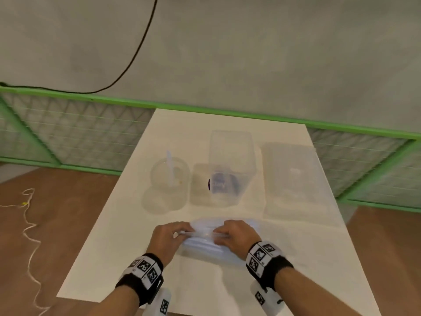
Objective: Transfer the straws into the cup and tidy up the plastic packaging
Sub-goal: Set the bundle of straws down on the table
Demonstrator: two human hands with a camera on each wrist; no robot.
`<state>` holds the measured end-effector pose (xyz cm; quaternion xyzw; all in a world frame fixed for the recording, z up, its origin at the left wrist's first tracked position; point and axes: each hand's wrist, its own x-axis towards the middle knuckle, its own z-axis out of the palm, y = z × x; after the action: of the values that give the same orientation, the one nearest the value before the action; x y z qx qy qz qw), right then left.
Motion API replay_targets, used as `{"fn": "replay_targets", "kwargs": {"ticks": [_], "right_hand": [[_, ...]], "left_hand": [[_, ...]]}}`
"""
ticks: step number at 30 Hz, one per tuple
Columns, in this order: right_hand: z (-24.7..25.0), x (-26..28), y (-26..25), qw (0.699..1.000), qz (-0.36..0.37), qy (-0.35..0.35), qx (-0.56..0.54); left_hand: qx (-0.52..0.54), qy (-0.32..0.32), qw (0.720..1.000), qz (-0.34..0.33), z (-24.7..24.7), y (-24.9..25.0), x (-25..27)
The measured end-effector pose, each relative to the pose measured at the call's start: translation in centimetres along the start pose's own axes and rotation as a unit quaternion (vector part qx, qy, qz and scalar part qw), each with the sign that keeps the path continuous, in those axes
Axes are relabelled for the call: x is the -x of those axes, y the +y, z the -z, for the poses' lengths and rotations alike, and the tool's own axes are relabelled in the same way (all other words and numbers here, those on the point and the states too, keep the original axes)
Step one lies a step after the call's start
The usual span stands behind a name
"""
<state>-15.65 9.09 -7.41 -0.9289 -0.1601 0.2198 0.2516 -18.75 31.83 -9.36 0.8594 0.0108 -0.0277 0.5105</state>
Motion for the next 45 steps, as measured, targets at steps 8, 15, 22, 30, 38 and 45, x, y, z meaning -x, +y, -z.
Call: {"fn": "replay_targets", "kwargs": {"ticks": [8, 15, 22, 30, 38, 45], "right_hand": [[-0.2, -1.0, 1.0, 0.998, -0.019, 0.046, -0.033], [-1.0, -1.5, 1.9, 0.995, -0.018, 0.075, -0.06], [0.3, -1.2, 1.4, 0.994, -0.03, 0.078, -0.063], [0.4, -1.4, -5.2, 0.991, 0.085, 0.099, 0.019], [-1.5, -2.3, -6.5, 0.97, 0.13, 0.193, -0.067], [2.6, 2.6, 3.2, 0.939, 0.033, 0.341, -0.007]], "left_hand": [[0.026, -0.003, 0.998, 0.05, 1.6, 1.1, 0.6], [0.042, 0.086, 0.994, 0.047, 2.4, 1.3, 1.7], [-0.001, 0.034, 0.999, 0.028, 2.9, 1.9, 0.7], [-0.023, 0.011, 0.999, -0.037, 5.0, 3.1, -0.3], [-0.062, -0.005, 0.992, -0.107, 5.5, 3.4, -0.7], [-0.015, 0.059, 0.998, -0.015, 7.1, 2.2, -0.6]]}}
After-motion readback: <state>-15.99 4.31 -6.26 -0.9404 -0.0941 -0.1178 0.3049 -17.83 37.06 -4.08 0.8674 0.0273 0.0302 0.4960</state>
